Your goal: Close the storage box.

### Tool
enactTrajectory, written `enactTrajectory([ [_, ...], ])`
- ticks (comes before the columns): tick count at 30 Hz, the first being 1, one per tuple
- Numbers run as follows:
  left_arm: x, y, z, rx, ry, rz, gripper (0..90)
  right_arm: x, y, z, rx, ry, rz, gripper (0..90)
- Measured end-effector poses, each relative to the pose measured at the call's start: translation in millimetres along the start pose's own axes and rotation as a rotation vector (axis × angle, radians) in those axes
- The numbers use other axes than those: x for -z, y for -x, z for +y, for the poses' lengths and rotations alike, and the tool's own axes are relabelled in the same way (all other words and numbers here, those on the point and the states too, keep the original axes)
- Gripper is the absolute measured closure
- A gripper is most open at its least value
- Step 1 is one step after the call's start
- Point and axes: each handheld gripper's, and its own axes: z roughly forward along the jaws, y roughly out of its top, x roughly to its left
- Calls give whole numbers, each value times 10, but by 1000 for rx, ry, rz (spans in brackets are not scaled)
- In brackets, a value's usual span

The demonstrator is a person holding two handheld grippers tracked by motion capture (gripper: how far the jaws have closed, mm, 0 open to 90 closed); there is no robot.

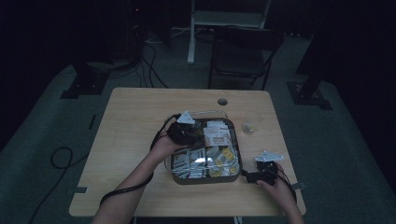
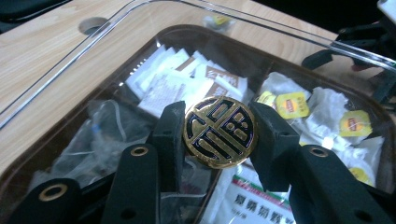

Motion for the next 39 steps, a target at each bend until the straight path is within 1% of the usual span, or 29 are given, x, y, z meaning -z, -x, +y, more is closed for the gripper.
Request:
enactTrajectory([
  [6,-85,66,18,-28,-16,-26,595,0,0,0,0,0,0,122],
  [12,-188,129,49,-43,-33,-38,595,0,0,0,0,0,0,122],
  [14,-225,149,55,-45,-32,-34,595,0,0,0,0,0,0,122],
  [16,-262,169,55,-58,-34,-27,595,0,0,0,0,0,0,122],
  [18,-302,185,48,-68,-46,-19,595,0,0,0,0,0,0,122],
  [21,-355,189,27,-75,-64,-33,595,0,0,0,0,0,0,122],
  [23,-388,203,16,-76,-74,-28,595,0,0,0,0,0,0,122],
  [24,-399,204,13,-84,-81,-24,595,0,0,0,-1,0,0,122],
  [26,-423,200,8,-79,-89,-30,595,0,1,0,-1,0,1,122],
  [30,-432,205,7,-89,-103,-28,594,0,1,0,-1,1,1,122],
  [31,-429,202,2,-86,-95,-24,595,0,1,0,-1,1,1,122],
  [32,-424,192,2,-86,-100,-23,595,0,1,0,-1,1,1,122],
  [37,-379,125,-19,-50,-79,-18,595,0,1,0,-1,0,0,122],
  [39,-364,116,-28,-54,-80,-20,595,0,1,0,-1,0,1,122],
])
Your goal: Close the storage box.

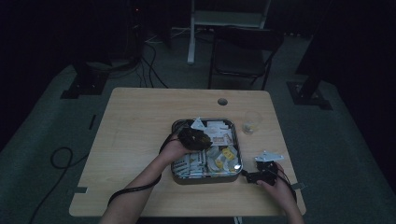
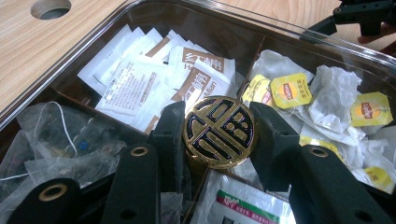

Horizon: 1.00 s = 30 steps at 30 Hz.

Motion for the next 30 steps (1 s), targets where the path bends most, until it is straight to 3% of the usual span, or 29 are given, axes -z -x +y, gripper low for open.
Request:
enactTrajectory([
  [14,-17,5,-48,-2,-10,12,594,0,-1,0,-1,0,0,122],
  [30,-47,-12,-90,9,10,-7,592,0,-1,0,0,0,0,122],
])
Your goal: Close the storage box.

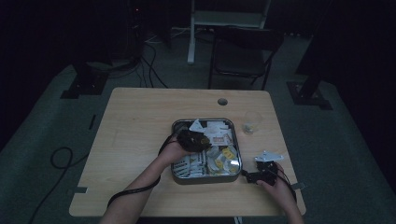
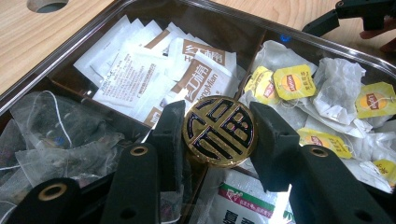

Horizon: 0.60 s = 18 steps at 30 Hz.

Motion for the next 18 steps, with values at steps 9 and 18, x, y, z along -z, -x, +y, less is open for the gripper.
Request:
enactTrajectory([
  [9,75,-17,22,48,26,-43,339,0,1,0,-1,0,-2,122],
  [18,102,-32,7,94,5,9,87,-1,3,0,-1,0,-3,122],
])
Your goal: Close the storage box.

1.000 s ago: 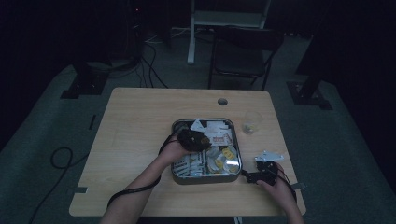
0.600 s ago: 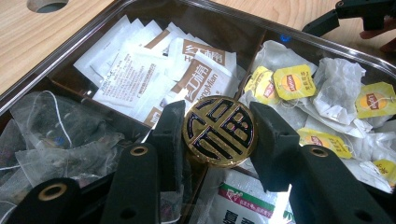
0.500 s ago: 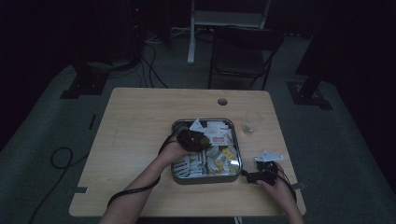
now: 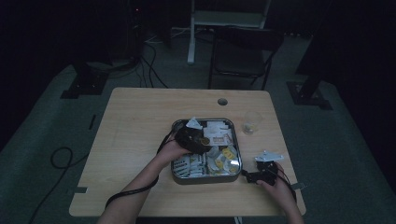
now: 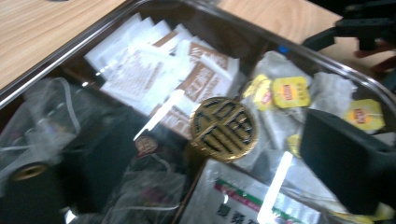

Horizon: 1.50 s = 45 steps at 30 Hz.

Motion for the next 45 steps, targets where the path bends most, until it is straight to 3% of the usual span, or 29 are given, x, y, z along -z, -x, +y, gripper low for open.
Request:
enactTrajectory([
  [2,9,-7,-11,-2,3,1,82,0,0,0,0,0,0,122],
  [3,16,-9,-19,5,7,0,2,0,0,0,0,0,0,122],
  [18,278,-164,-181,26,68,113,3,0,0,0,0,0,0,122],
  [24,390,-251,-284,50,81,135,3,1,0,0,0,-1,0,122],
  [33,585,-380,-477,85,129,184,3,0,0,0,0,0,0,122],
  [45,812,-559,-786,146,137,243,3,0,0,0,0,0,0,122],
])
